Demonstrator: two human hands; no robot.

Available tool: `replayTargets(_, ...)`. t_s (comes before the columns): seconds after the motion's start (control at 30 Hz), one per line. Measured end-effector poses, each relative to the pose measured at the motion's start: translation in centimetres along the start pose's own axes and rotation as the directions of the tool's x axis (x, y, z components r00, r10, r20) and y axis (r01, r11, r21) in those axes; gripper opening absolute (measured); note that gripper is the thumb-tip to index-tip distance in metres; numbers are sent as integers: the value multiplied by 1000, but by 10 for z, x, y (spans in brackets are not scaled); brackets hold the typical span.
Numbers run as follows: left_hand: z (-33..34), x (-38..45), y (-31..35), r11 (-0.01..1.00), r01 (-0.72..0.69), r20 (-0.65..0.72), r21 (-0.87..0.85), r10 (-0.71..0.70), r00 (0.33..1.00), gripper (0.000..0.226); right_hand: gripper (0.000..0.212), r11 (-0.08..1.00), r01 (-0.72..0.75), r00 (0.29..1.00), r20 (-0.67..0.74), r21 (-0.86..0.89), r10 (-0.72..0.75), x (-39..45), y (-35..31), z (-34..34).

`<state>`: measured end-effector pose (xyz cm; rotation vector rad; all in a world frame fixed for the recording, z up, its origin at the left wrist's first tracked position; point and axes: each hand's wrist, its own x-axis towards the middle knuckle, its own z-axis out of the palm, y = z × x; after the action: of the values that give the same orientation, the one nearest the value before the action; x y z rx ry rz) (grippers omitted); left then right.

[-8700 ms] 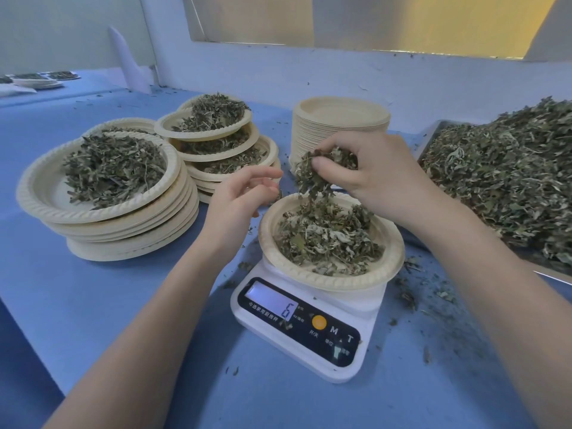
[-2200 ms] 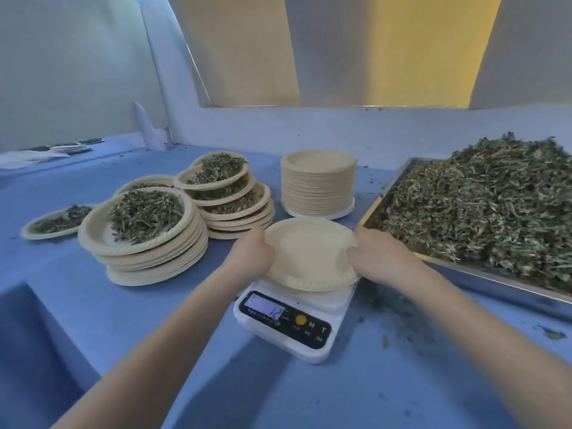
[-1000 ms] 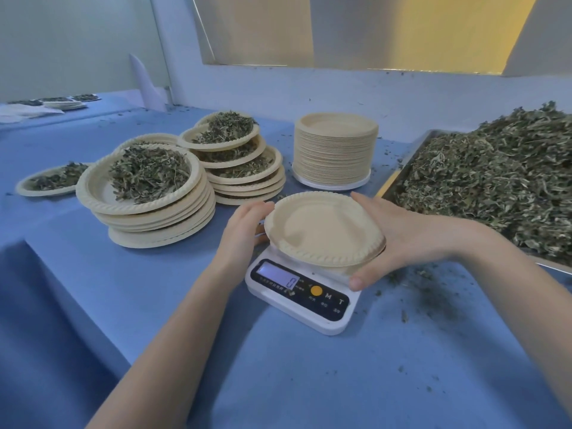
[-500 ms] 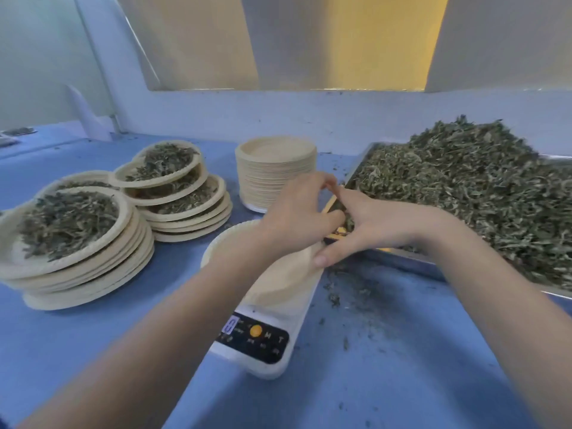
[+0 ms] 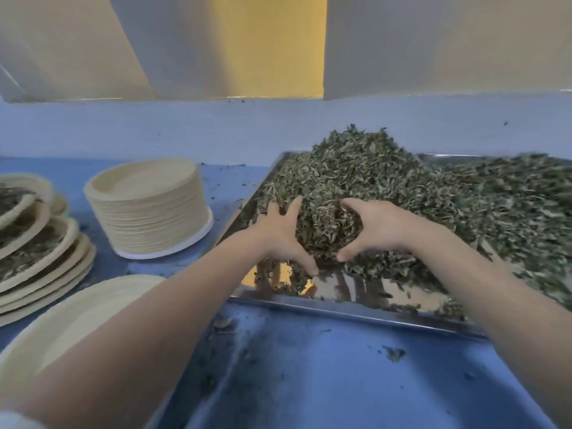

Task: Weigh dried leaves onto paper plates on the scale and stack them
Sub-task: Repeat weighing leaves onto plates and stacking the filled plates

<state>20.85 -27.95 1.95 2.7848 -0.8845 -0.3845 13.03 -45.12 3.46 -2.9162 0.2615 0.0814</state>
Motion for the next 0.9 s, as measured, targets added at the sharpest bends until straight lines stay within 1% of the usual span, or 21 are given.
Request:
replayTargets(0.07, 3, 12, 2, 1000, -12, -9, -25, 11, 1000, 141, 124, 1000, -1, 998, -69, -27, -1, 14, -5, 4)
replayTargets(0.13, 6, 21, 6, 997, -30, -50, -64, 27, 998, 137, 124, 999, 14, 994, -104, -29, -17, 26, -14, 8)
replayTargets(0.23, 5, 26, 2, 989, -122, -107, -79, 113, 988, 118, 113, 998, 56, 997, -51, -10, -57, 33, -19, 6)
replayTargets(0.3, -8, 23, -9, 983, -171, -112, -70, 162, 980, 100, 97, 993, 84, 996, -17, 88, -83, 31, -13, -5)
replayTargets(0.33, -16, 21, -14, 986, -165, -126, -38, 159, 979, 95, 92, 986, 96, 995, -13, 136, -95, 29, -10, -11)
replayTargets(0.37, -22, 19, -19, 990, -141, -158, 4, 140, 977, 94, 93, 980, 111, 994, -10, 165, -111, 29, -9, -15)
replayTargets(0.43, -25, 16, -20, 994, -101, -202, 36, 106, 974, 105, 105, 974, 144, 989, 1, 175, -147, 29, -16, -15)
replayTargets(0.5, -18, 15, -12, 990, -134, -155, -46, 125, 980, 117, 110, 979, 167, 985, 17, 117, -171, 33, -29, -3)
replayTargets(0.53, -12, 15, -7, 985, -150, -134, -90, 138, 981, 116, 105, 982, 175, 985, -1, 65, -175, 34, -35, 5)
replayTargets(0.57, -7, 15, -3, 979, -160, -134, -130, 143, 981, 108, 93, 982, 183, 983, -39, 42, -182, 35, -38, 11)
replayTargets(0.6, -4, 15, 0, 969, -164, -151, -183, 138, 979, 96, 75, 978, 194, 978, -91, 76, -187, 35, -39, 14)
replayTargets(0.63, -3, 15, 1, 953, -165, -174, -254, 123, 977, 80, 56, 966, 198, 975, -129, 164, -178, 34, -38, 15)
replayTargets(0.67, -4, 13, 2, 931, -166, -195, -325, 106, 975, 66, 42, 942, 203, 973, -159, 268, -164, 34, -36, 13)
replayTargets(0.7, -7, 12, 2, 908, -169, -213, -384, 91, 973, 57, 35, 912, 211, 971, -186, 353, -153, 32, -34, 9)
replayTargets(0.73, -11, 9, 2, 884, -175, -229, -434, 79, 970, 54, 34, 881, 223, 967, -210, 417, -146, 29, -32, 5)
replayTargets(0.8, -21, 2, 3, 827, -187, -241, -530, 65, 968, 55, 32, 819, 269, 954, -259, 507, -153, 22, -34, -4)
replayTargets(0.9, -33, -12, 2, 751, -199, -213, -630, 79, 974, 56, 30, 745, 308, 941, -305, 592, -147, 14, -44, -9)
